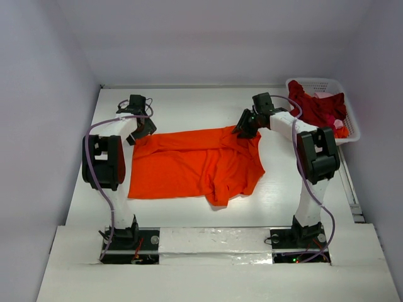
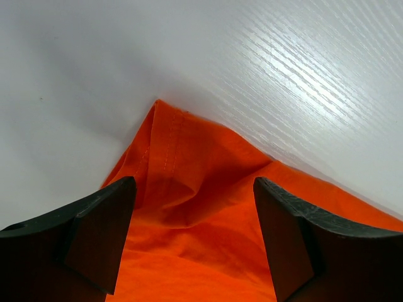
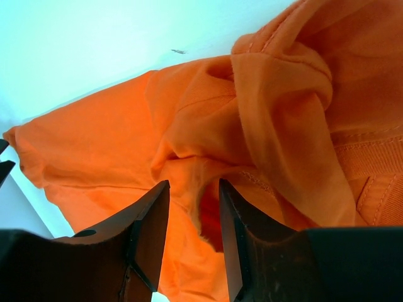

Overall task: Fold and stack the t-shirts
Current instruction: Fold the flattened tshirt in 1/3 of the way

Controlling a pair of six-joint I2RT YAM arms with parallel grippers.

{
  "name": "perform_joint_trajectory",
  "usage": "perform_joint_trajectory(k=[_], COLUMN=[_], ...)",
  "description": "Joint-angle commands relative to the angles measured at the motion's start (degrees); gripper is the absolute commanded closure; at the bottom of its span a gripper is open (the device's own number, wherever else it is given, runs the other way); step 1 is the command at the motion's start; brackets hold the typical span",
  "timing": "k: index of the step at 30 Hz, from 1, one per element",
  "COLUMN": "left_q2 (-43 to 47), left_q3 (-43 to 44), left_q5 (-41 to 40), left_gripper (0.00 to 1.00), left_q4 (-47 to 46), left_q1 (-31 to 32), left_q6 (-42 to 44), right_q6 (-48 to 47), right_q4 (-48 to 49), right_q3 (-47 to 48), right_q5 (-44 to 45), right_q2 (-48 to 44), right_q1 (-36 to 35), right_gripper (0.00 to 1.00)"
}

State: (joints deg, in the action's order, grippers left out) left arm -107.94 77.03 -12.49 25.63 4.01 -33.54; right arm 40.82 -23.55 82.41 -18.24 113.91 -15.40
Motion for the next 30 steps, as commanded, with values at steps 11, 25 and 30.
perform_joint_trajectory(k=[11, 25, 30], left_q2=[1.0, 0.4, 0.6], left_q3=[2.7, 4.3, 4.4], left_q5=[-1.0, -1.0, -1.0], left_gripper=[0.27, 0.27, 0.27], left_q4=[1.4, 1.9, 2.0], left_q1=[-0.3, -0.8, -0.8], left_q6=[0.5, 0.4, 0.4], right_q6=[0.4, 1.3, 1.2], right_q4=[1.6, 1.5, 1.5], right_q3=[0.6, -7.6, -9.1], right_q5=[1.8, 3.3, 5.1], right_q2=[-0.9, -6.9, -9.2], right_q1=[-0.2, -0.2, -0.2], right_gripper=[0.94, 1.00, 1.00])
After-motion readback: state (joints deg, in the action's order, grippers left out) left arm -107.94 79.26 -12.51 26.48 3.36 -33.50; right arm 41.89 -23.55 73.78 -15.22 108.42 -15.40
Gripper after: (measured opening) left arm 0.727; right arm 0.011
